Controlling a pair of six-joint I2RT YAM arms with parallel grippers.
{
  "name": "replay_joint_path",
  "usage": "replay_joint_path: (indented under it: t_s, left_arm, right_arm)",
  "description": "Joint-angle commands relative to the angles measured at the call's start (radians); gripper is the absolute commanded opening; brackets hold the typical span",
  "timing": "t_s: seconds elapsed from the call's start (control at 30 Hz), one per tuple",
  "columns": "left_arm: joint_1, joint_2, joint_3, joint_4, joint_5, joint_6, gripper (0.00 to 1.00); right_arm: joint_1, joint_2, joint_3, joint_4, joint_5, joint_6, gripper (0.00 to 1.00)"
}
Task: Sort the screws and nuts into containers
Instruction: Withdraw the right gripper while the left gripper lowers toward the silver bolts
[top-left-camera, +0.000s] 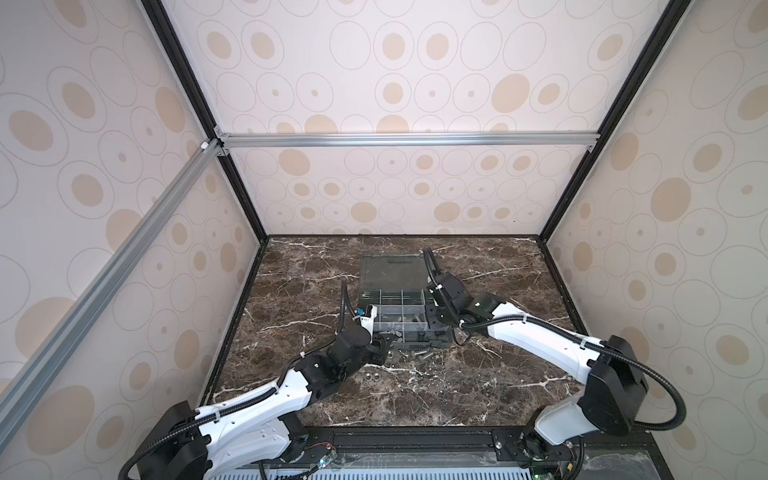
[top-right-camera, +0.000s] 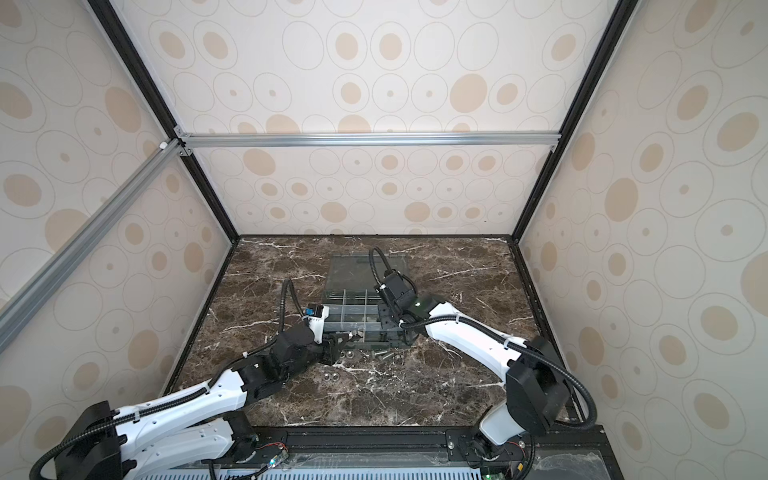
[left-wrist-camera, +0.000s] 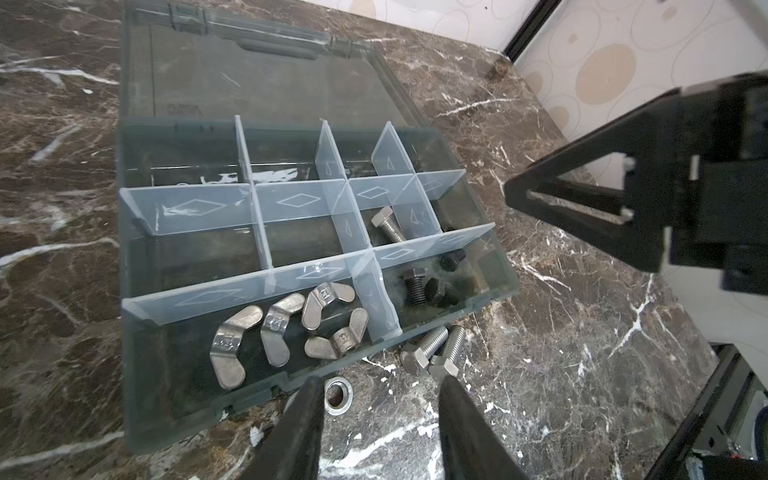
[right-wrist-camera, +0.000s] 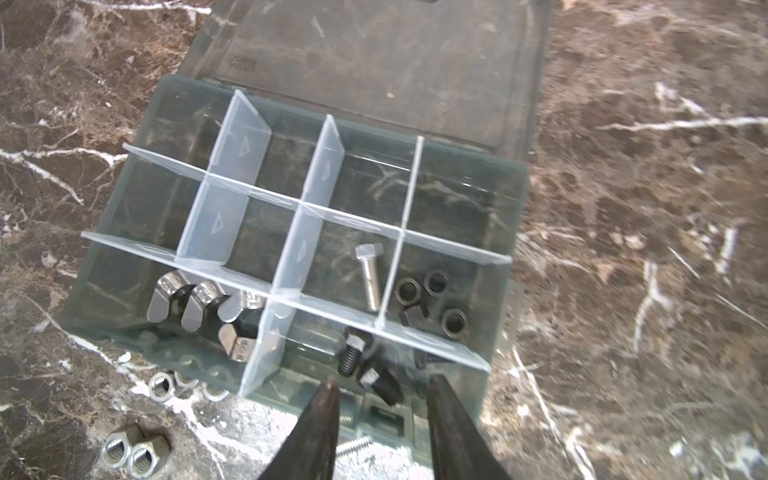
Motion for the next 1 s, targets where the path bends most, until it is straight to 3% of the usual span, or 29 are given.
replay_joint_path:
  t_s: [0.0, 0.57, 0.97]
  left_arm:
    - [-0.005, 0.064, 0.099, -0.039, 0.030, 0.074, 0.44]
    - [-0.138, 0.529, 0.438, -0.192, 0.161, 0.267, 0.43]
    - [-0.170, 0.703, 0.569, -0.282, 0.153, 0.300, 0.43]
  right_arm:
    - [-0.013, -0.081, -0.062, -0.047, 0.051, 0.044, 0.39]
    - [-0.043, -0.500, -0.390, -0.188, 0.192, 0.246, 0.41]
    - [-0.044, -0.647, -0.457, -0.256, 0.222, 0.309, 0.43]
